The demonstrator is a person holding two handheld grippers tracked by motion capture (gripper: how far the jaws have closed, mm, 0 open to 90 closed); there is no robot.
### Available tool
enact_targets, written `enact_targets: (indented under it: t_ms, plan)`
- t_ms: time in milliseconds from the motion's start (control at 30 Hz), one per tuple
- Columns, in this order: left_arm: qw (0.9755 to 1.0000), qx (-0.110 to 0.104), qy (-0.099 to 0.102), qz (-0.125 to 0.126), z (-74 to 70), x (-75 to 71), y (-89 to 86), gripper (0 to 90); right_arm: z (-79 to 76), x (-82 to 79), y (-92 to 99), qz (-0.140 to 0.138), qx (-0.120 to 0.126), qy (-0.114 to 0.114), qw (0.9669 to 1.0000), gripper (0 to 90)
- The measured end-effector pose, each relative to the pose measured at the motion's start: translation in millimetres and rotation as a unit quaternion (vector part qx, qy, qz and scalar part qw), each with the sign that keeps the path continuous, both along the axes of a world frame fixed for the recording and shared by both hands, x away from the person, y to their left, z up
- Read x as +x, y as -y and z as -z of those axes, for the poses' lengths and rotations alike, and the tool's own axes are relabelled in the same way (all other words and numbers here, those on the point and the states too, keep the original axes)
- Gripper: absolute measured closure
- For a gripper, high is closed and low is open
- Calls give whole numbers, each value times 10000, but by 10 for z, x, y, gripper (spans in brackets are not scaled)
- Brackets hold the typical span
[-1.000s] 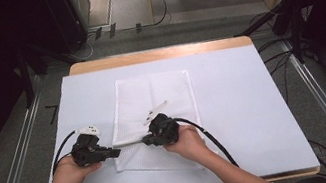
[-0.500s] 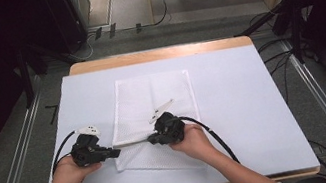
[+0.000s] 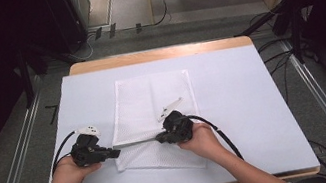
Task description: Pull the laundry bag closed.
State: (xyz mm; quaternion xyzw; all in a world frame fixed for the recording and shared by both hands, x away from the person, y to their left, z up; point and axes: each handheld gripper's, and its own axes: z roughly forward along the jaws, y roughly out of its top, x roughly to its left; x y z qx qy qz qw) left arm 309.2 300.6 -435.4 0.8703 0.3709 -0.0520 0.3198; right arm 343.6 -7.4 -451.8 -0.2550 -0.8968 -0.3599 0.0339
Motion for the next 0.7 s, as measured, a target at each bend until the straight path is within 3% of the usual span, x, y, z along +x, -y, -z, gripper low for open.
enact_targets:
  t_ms: [700]
  plan:
    - [10000, 18, -43, 10, 6, -4, -7, 878, 33, -39, 378, 225, -11, -172, 9996, 882]
